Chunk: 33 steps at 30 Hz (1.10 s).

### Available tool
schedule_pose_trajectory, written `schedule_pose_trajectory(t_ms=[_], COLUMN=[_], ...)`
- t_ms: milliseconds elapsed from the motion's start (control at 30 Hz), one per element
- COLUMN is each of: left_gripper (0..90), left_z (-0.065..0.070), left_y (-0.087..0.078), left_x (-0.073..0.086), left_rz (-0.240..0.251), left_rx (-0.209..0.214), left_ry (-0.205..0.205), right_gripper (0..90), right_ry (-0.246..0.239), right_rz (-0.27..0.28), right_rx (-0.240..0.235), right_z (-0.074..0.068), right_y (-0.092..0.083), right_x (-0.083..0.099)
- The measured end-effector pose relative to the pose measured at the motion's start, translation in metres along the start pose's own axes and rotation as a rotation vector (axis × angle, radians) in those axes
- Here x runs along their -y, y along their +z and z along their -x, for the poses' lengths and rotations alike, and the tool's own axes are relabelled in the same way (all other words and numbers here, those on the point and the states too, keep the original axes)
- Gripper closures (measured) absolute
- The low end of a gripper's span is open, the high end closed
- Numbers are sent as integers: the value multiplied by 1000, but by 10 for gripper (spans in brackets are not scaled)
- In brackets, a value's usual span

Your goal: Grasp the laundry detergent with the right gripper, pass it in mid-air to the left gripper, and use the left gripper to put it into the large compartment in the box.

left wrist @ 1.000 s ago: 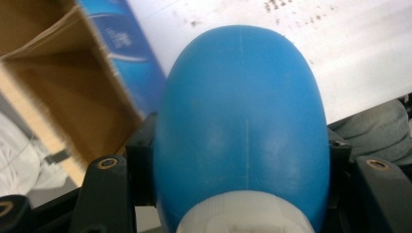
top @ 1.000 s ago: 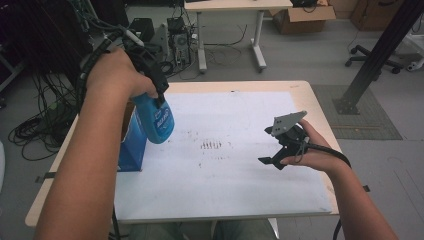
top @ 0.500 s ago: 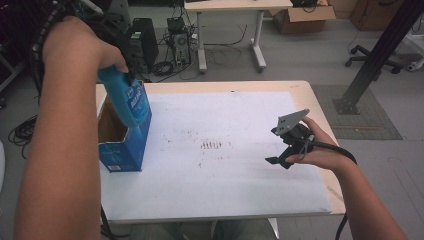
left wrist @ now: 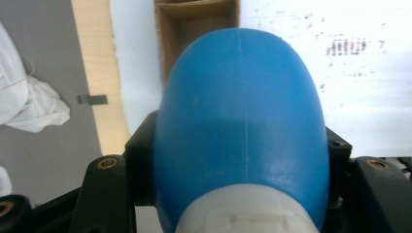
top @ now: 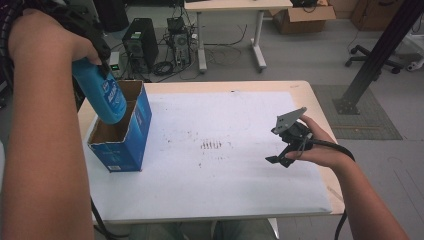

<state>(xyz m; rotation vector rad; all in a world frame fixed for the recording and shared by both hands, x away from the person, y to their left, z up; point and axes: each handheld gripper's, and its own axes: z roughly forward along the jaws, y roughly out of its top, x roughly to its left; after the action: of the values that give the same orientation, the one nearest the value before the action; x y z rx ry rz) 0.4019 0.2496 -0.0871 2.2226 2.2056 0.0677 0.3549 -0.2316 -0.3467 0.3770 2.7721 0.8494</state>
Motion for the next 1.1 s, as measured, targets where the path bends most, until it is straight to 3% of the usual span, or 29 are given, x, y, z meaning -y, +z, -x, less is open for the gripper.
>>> schedule_pose_trajectory(t_ms=[133, 567, 1100], left_gripper=[385, 385, 385], left_z=[-6, -18, -21], left_y=[7, 36, 81], left_x=[-3, -10, -14], left_rz=[0, -23, -36], left_rx=[-17, -19, -24], left_ry=[-8, -35, -11], right_gripper=[29, 29, 29], right_ry=[-2, 4, 9], right_rz=[-1, -8, -3], right_rx=[-5, -14, -25], right_z=[1, 1, -2], right_y=[2, 7, 10], right_x=[-3, -5, -3])
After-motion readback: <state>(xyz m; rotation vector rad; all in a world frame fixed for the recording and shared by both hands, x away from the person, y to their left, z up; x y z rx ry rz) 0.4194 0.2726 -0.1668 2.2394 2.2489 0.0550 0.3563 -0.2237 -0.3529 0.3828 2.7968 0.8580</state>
